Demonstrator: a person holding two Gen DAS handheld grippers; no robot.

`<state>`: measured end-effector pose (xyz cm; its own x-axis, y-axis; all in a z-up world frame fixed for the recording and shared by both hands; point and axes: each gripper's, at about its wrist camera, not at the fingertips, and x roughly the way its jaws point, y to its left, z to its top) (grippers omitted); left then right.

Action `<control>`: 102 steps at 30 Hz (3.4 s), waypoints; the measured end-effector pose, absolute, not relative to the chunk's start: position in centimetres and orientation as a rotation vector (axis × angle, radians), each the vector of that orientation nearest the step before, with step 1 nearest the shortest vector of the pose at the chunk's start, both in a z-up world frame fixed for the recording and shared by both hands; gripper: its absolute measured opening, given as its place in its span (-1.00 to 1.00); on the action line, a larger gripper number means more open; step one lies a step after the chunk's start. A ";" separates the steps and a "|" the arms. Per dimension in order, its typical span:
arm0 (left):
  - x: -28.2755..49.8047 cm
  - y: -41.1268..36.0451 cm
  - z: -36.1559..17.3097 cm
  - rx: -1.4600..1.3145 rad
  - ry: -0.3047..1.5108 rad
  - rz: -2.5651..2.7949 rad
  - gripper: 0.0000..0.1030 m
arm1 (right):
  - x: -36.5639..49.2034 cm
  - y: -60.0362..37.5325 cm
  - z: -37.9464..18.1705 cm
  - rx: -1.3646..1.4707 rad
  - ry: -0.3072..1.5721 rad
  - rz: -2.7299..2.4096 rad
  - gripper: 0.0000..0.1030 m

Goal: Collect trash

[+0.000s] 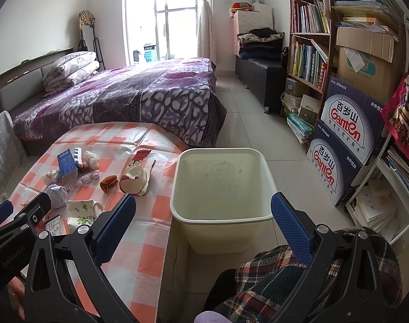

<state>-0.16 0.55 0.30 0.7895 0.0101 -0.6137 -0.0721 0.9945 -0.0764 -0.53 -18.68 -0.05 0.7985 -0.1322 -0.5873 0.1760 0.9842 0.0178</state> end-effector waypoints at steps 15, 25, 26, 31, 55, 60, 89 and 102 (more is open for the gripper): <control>-0.3 0.8 0.0 -0.099 0.663 0.047 0.87 | -0.5 -18.7 -0.2 0.073 0.629 -0.164 0.87; -0.3 0.9 0.0 -0.099 0.663 0.047 0.87 | -0.5 -18.7 -0.3 0.073 0.631 -0.163 0.87; -0.3 0.9 0.0 -0.099 0.663 0.047 0.87 | -0.4 -18.7 -0.3 0.073 0.633 -0.163 0.87; -0.3 0.9 0.0 -0.098 0.663 0.047 0.87 | -0.4 -18.8 -0.3 0.074 0.633 -0.163 0.87; -0.5 1.3 -0.2 -0.102 0.667 0.049 0.87 | -0.5 -18.8 -0.2 0.074 0.636 -0.163 0.87; -0.4 1.2 -0.2 -0.101 0.668 0.050 0.87 | -0.4 -18.8 -0.2 0.074 0.635 -0.162 0.87; 8.9 25.5 -8.8 -0.975 1.167 0.509 0.86 | 15.3 -7.6 -7.3 0.056 1.174 0.402 0.87; 10.6 27.0 -14.5 -1.265 1.259 0.475 0.28 | 14.0 0.4 -12.2 -0.728 0.946 0.820 0.87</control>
